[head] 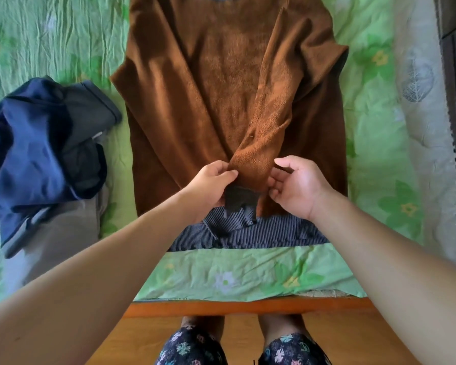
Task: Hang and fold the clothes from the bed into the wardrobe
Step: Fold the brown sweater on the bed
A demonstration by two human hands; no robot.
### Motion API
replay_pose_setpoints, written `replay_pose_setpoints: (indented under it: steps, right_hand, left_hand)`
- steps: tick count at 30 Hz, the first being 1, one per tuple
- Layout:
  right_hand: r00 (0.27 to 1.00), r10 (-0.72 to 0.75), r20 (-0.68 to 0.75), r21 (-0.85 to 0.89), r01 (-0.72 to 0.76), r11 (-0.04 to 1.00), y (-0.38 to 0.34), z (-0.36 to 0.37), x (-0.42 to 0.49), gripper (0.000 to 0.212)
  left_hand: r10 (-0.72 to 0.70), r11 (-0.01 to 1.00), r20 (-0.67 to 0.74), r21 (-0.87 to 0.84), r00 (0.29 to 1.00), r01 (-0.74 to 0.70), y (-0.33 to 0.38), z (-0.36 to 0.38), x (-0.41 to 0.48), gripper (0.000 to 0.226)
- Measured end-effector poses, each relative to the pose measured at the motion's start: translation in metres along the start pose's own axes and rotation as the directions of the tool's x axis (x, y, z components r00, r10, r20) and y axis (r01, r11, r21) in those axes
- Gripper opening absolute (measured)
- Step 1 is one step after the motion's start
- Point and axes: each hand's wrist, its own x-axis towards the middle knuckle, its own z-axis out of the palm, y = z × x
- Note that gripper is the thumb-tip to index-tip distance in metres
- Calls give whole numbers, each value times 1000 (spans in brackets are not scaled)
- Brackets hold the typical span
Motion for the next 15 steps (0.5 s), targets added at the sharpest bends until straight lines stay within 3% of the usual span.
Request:
replay_pose_setpoints:
  steps: [3, 7, 15]
  right_hand:
    - [997, 33, 72, -52, -30, 998, -1, 1, 0, 14]
    - [987, 1, 160, 65, -11, 998, -4, 5, 3, 62]
    - [993, -58, 98, 35, 55, 998, 0, 3, 5, 42]
  left_hand:
    - [-10, 996, 93, -84, 996, 17, -2, -4, -2, 10]
    - [-3, 994, 164, -109, 986, 21, -3, -5, -6, 10]
    - [8, 998, 133, -61, 991, 0, -11, -16, -4, 12]
